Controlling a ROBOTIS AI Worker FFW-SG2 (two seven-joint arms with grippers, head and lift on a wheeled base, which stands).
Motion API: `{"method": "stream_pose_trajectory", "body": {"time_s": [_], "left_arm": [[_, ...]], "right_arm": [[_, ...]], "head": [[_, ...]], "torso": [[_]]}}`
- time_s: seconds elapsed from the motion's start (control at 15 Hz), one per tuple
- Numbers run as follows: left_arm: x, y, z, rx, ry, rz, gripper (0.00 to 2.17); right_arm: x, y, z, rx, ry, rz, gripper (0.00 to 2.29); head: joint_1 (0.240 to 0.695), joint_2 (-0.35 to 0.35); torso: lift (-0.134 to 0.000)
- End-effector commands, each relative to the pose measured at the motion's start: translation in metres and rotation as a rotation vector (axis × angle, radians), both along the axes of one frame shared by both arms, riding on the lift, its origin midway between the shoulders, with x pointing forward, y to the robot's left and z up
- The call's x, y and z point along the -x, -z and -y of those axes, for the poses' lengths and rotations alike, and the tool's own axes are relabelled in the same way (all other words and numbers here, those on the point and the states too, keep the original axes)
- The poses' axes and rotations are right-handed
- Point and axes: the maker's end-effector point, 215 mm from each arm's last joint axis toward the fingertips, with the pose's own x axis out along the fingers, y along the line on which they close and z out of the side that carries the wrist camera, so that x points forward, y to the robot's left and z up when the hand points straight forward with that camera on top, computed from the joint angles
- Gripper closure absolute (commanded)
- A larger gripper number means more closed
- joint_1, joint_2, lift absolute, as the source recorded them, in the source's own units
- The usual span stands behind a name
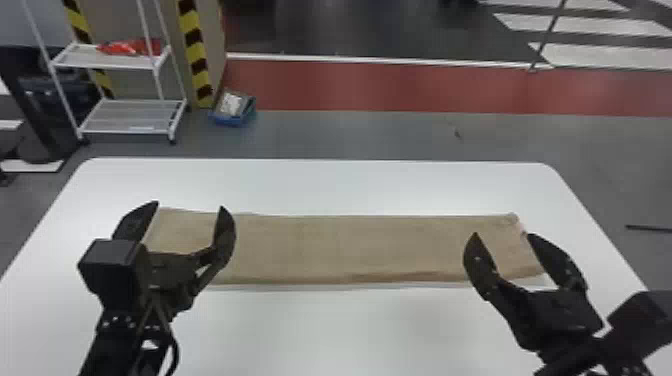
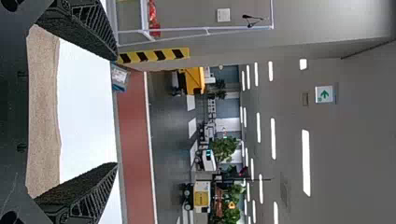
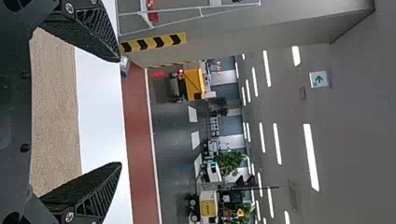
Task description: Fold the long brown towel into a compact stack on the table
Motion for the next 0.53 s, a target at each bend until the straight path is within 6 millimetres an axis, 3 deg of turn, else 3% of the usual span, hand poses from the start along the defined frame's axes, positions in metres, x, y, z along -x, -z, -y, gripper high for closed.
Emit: {"method": "stream_pose_trajectory", "body": {"time_s": [0.0,0.27,0.47], "left_arm": [[-0.006,0.011,-0.003,-0.002,-0.003,-0.019,0.08],[-0.033,0.051,-0.014,0.027,0.001,-0.086,0.09],[-0.060,0.061,-0.044,0.092,0.012,-0.145,0.09]], "right_arm": [[0.001,0.001,0.000,-0.001,0.000,-0.003,0.10],[0.003,0.003,0.000,0.004,-0.001,-0.007,0.10],[0.003,0.009,-0.007,0.023,-0.011,-0.019,0.10]], "head": [[0.695,-0.077],[0.695,-0.072],[0.695,-0.059]], "torso": [[-0.113],[-0.113],[-0.113]]}}
